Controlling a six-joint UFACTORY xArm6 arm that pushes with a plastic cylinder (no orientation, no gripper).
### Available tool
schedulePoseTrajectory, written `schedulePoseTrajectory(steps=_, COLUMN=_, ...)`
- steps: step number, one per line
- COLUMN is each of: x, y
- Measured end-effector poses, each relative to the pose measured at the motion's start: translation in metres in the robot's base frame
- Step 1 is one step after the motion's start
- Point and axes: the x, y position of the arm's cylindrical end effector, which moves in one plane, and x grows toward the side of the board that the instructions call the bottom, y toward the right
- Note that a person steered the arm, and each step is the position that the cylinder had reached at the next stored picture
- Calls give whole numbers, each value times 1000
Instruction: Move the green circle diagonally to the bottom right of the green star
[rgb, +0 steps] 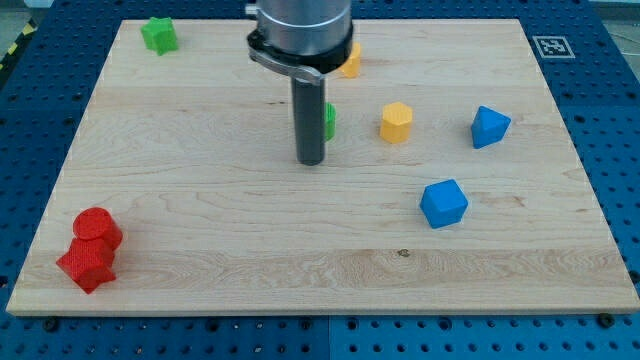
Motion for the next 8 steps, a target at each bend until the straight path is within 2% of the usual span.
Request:
schedulePoseTrajectory(steps=2, x=1, y=42)
schedulePoseTrajectory(steps=8, x=-12, y=42)
